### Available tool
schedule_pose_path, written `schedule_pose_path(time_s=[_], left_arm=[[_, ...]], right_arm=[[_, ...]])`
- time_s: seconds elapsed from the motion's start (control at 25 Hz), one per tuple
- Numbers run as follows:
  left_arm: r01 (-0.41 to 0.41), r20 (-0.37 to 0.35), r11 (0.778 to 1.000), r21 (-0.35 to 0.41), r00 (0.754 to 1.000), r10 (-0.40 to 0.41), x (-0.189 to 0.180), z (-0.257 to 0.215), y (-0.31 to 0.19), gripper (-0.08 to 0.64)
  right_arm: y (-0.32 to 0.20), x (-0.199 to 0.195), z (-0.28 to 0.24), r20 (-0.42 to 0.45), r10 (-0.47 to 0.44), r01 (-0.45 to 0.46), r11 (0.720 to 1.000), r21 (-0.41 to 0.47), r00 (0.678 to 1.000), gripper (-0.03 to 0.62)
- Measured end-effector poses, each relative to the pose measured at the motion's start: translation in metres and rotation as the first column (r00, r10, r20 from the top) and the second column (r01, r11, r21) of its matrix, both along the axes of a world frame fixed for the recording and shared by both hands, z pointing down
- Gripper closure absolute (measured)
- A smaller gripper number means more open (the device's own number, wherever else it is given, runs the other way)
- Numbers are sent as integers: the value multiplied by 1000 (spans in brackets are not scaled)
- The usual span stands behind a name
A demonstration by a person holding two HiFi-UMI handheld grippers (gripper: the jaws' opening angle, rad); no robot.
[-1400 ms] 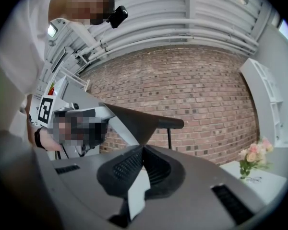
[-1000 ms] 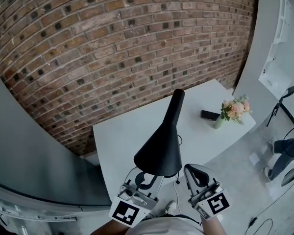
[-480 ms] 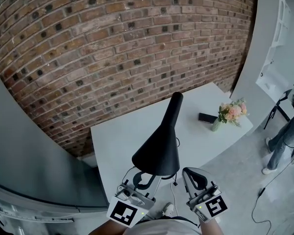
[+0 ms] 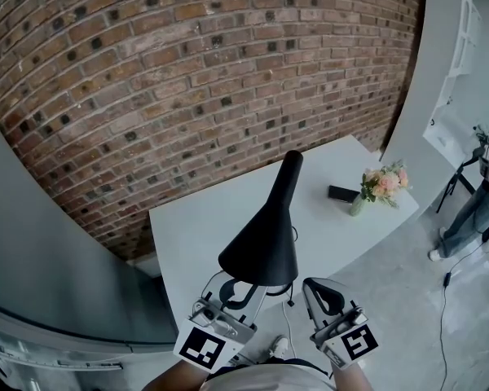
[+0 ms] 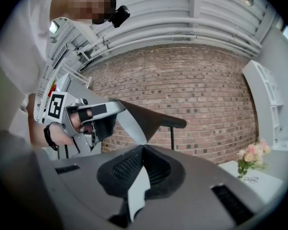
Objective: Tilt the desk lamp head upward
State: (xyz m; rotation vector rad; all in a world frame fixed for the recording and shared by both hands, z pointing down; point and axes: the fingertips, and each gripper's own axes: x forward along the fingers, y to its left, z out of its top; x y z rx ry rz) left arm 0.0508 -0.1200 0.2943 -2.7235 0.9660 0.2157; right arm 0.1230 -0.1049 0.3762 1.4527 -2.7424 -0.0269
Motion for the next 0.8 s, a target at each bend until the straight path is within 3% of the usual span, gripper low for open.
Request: schedule_pose_path(time_s=[0.8], left_arm=[[-64, -51, 998, 2, 997, 64, -14, -1, 6, 556]], right_arm=[[16, -16, -2, -14, 47, -48, 999, -11, 999, 578]])
